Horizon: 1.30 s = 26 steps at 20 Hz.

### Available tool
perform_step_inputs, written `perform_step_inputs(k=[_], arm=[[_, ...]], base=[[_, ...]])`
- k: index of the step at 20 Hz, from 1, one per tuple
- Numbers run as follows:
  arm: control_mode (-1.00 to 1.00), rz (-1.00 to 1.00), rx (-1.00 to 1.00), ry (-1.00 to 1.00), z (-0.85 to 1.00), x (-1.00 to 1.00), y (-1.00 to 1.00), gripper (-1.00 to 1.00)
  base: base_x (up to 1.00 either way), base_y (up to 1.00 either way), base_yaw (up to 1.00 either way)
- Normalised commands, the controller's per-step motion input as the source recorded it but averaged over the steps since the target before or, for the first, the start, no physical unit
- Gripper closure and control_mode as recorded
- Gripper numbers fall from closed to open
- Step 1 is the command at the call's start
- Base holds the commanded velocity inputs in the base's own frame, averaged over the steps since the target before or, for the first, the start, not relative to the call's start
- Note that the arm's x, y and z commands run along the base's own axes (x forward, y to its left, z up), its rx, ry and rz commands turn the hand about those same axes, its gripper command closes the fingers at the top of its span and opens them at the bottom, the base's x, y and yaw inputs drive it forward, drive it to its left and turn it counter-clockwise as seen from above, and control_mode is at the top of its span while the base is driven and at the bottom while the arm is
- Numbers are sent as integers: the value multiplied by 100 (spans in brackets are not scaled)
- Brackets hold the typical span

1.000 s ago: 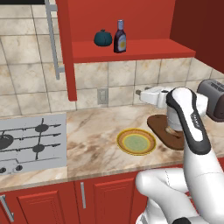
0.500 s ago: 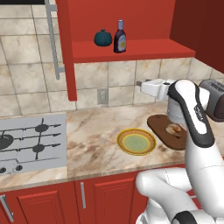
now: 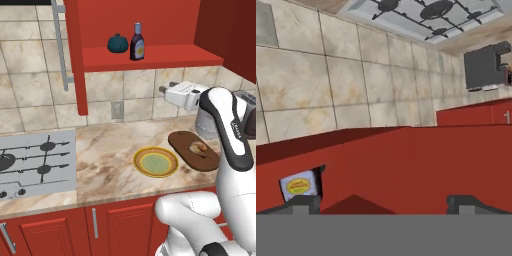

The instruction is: Pick the chicken drumstick from the plate and place it on the cutting board. Then pick the condiment bottle from the cabinet and place it next to the cutting board.

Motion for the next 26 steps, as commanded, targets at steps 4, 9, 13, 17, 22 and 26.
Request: perform_step_inputs(k=[4,9,13,17,22,26], arm=[[-100,0,-8,-21,14,-30,0,-100],[-100,0,-11,-15,14,-22,2,-100],[-100,0,-9,-4,17,-4,5,-100],[-100,0,-6,0,16,0,1,-100],[-100,0,-2,6,11,10,-2,-100],[-100,0,0,5,11,16,-1,-100]], base=[[0,0,0],[0,0,0],[0,0,0],[0,0,0],[0,0,0],[0,0,0]])
